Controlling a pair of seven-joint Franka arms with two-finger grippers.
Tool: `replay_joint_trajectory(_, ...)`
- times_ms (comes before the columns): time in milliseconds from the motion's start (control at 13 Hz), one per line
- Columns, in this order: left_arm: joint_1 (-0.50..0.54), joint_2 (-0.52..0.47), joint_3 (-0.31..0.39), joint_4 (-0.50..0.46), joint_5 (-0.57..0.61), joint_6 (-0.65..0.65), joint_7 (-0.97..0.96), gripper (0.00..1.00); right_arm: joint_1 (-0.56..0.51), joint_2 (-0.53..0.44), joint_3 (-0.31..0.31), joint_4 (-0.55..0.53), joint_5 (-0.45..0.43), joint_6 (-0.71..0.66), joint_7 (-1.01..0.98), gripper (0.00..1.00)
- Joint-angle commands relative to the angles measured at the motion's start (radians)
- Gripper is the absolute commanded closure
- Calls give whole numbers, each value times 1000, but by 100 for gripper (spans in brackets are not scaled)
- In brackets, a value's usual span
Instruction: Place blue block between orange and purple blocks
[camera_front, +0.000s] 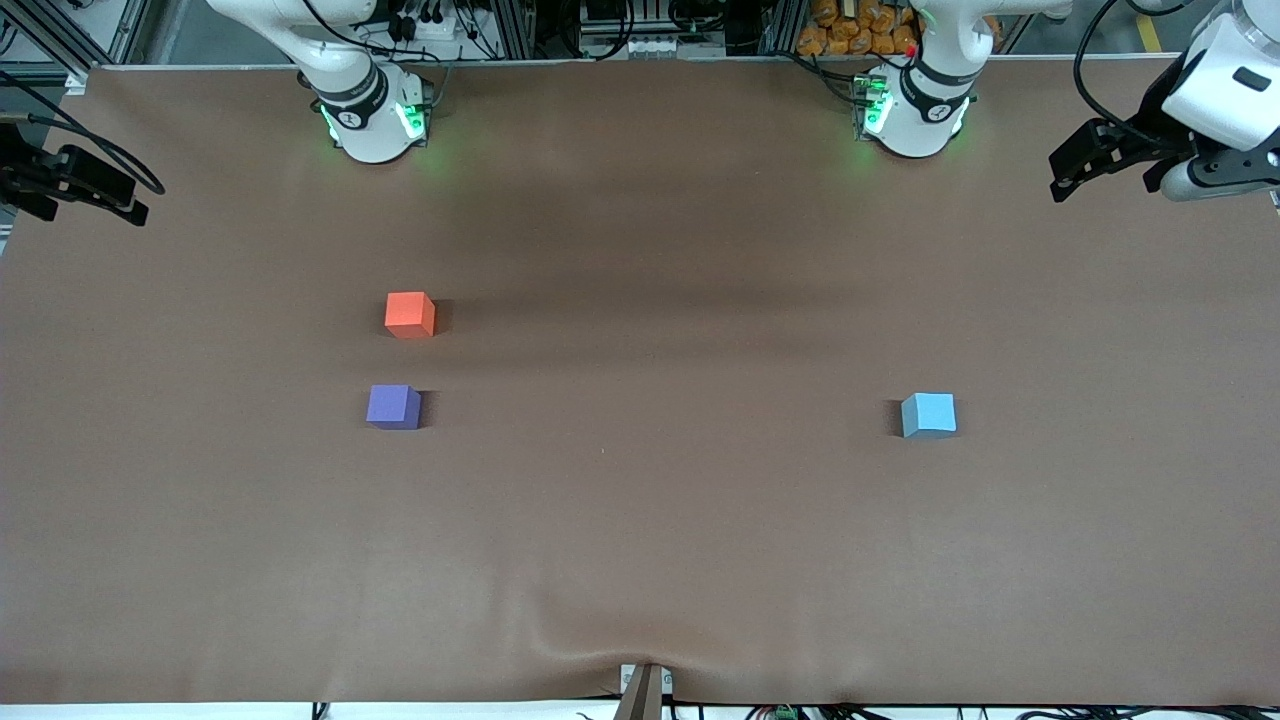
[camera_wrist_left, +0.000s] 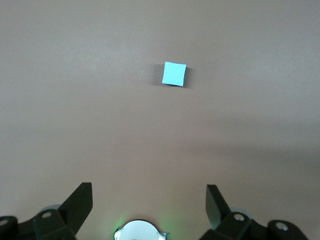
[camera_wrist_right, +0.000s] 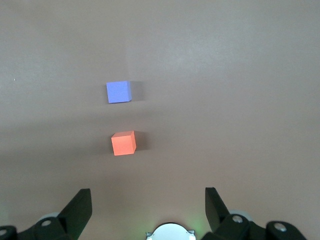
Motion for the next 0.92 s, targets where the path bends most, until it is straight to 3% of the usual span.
replay_joint_trajectory(0, 10, 14, -3, 14, -10, -4, 16, 0, -18, 2, 8, 6, 12, -8, -9, 0)
replay_joint_trajectory(846, 11, 77, 0, 24, 1, 48, 16, 0, -25, 5, 9, 6, 15, -16, -9, 0)
